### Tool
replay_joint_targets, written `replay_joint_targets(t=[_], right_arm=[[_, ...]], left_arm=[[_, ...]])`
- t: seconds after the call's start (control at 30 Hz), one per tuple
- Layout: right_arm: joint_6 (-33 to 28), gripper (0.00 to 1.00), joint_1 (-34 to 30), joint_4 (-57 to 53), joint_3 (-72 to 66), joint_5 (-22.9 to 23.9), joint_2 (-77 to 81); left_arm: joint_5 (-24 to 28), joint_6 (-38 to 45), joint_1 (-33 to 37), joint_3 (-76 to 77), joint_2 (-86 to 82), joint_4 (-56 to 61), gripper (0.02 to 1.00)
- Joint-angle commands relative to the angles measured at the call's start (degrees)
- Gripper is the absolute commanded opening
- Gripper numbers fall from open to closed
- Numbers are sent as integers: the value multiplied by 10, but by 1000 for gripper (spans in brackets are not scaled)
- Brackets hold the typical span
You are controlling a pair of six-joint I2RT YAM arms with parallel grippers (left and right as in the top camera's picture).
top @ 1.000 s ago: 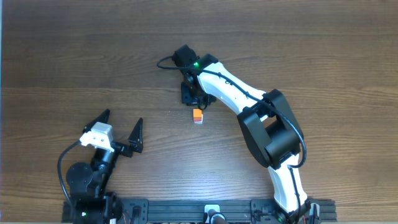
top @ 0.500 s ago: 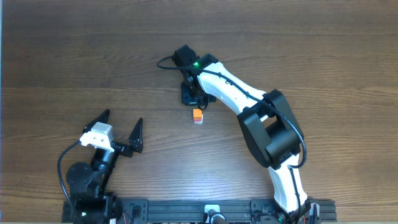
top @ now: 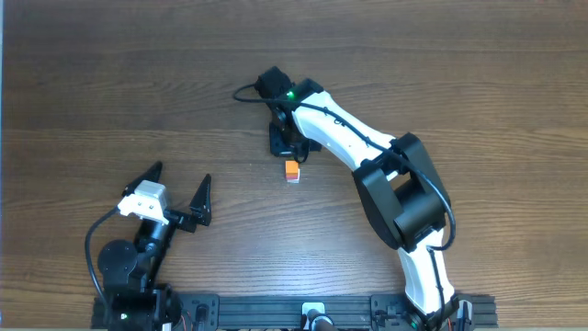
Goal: Stack Cubes
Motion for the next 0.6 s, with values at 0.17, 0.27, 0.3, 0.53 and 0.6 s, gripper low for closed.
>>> replay_joint_targets(t=[0.17,0.27,0.3,0.53,0.6], right_arm=[[2,12,4,-18,15,43,-105],[5,12,9,-26,15,50,-132],[6,9,11,-31,15,52,-141],[39,9,43,-89,15,63,-169],[48,12,54,-99,14,62,-170]], left_arm=[[5,9,3,-3,-4,1,996],[5,9,3,-3,-4,1,998],[5,9,3,-3,-4,1,998],[5,9,3,-3,-4,1,998],[5,9,3,-3,-4,1,996]])
